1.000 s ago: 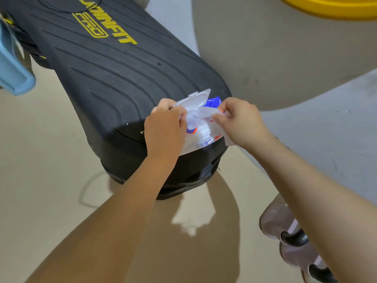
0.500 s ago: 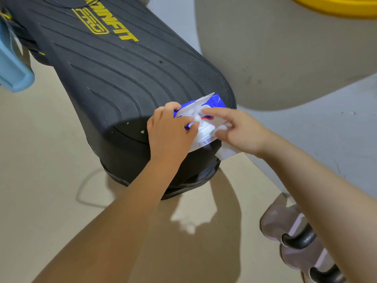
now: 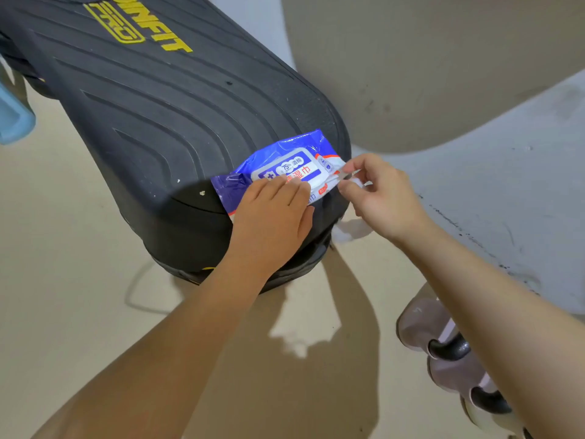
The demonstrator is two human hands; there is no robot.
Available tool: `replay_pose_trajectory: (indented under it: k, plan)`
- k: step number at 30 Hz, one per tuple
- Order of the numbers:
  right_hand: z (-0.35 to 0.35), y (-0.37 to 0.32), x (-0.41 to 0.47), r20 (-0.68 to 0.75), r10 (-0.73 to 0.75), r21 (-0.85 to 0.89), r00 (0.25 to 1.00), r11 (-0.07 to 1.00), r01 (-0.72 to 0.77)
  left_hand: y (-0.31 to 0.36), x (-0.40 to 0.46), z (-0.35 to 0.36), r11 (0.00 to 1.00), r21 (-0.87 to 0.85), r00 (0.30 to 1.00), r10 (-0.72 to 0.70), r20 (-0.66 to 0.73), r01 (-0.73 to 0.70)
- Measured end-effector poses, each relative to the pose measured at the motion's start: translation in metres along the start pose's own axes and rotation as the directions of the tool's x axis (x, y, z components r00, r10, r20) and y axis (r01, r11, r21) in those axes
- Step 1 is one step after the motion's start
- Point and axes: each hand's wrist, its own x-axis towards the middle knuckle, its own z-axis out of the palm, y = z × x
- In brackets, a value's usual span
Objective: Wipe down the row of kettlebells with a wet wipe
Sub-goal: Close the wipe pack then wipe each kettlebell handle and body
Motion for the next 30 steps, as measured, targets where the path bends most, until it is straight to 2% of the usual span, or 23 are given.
replay_pose_trajectory:
  k: [2, 4, 6, 7, 8, 9, 10, 11, 12, 14, 17, 19, 22, 24, 26, 28, 30]
  plan:
    - [-0.004, 0.009, -0.006, 0.014, 0.068, 0.106, 0.998, 0.992, -0.069, 0.006, 0.0, -0.003, 0.998, 0.033, 0.997, -0.046, 0.07, 0.044]
    - [-0.01, 0.015, -0.019, 0.067, 0.109, 0.248, 0.992, 0.961, -0.123, 0.016, 0.0, -0.006, 0.998, 0.034, 0.997, -0.047, 0.064, 0.045]
    - [-0.018, 0.023, -0.034, 0.155, 0.109, 0.405, 0.982, 0.899, -0.164, 0.038, 0.0, -0.011, 0.992, -0.125, 1.0, -0.013, 0.005, 0.013]
    - [-0.022, 0.028, -0.041, 0.188, 0.104, 0.47, 0.977, 0.863, -0.182, 0.054, 0.001, -0.018, 0.946, -0.317, 0.998, -0.059, 0.027, 0.065]
    - [-0.026, 0.033, -0.049, 0.209, 0.096, 0.524, 0.973, 0.829, -0.195, 0.07, 0.003, -0.023, 0.82, -0.541, 0.982, -0.14, 0.129, 0.188]
    - [-0.032, 0.04, -0.055, 0.213, 0.092, 0.569, 0.973, 0.798, -0.2, 0.086, 0.006, -0.026, 0.626, -0.701, 0.939, -0.188, 0.29, 0.342]
    - [-0.038, 0.047, -0.062, 0.205, 0.092, 0.608, 0.974, 0.768, -0.2, 0.101, 0.008, -0.026, 0.43, -0.766, 0.876, -0.171, 0.451, 0.478]
    - [-0.046, 0.056, -0.069, 0.191, 0.1, 0.638, 0.976, 0.744, -0.201, 0.115, 0.009, -0.021, 0.302, -0.786, 0.84, -0.125, 0.528, 0.539]
    - [-0.054, 0.066, -0.078, 0.176, 0.114, 0.653, 0.978, 0.73, -0.202, 0.128, 0.008, -0.013, 0.252, -0.803, 0.839, -0.09, 0.536, 0.54]
    - [-0.072, 0.085, -0.098, 0.133, 0.164, 0.609, 0.978, 0.765, -0.211, 0.151, 0.003, 0.001, 0.227, -0.808, 0.834, -0.041, 0.55, 0.544]
    - [-0.095, 0.114, -0.125, 0.028, 0.297, 0.559, 0.955, 0.787, -0.261, 0.184, -0.007, 0.022, 0.148, -0.757, 0.753, 0.092, 0.651, 0.637]
    - [-0.102, 0.136, -0.137, -0.034, 0.398, 0.552, 0.917, 0.772, -0.314, 0.201, -0.014, 0.035, 0.092, -0.712, 0.701, 0.128, 0.702, 0.696]
    - [-0.102, 0.166, -0.153, -0.073, 0.561, 0.53, 0.824, 0.722, -0.445, 0.216, -0.02, 0.047, 0.053, -0.674, 0.658, 0.176, 0.733, 0.737]
    - [-0.101, 0.182, -0.165, -0.031, 0.643, 0.625, 0.765, 0.61, -0.487, 0.221, -0.021, 0.053, -0.017, -0.639, 0.63, 0.187, 0.753, 0.769]
    - [-0.101, 0.196, -0.175, 0.07, 0.676, 0.726, 0.734, 0.47, -0.502, 0.229, -0.02, 0.058, -0.04, -0.617, 0.615, 0.157, 0.773, 0.786]
    - [-0.097, 0.204, -0.182, 0.193, 0.631, 0.724, 0.752, 0.426, -0.543, 0.239, -0.018, 0.061, -0.002, -0.646, 0.639, 0.144, 0.756, 0.764]
    - [-0.092, 0.208, -0.186, 0.284, 0.604, 0.711, 0.745, 0.389, -0.586, 0.249, -0.016, 0.064, 0.08, -0.679, 0.664, 0.154, 0.732, 0.73]
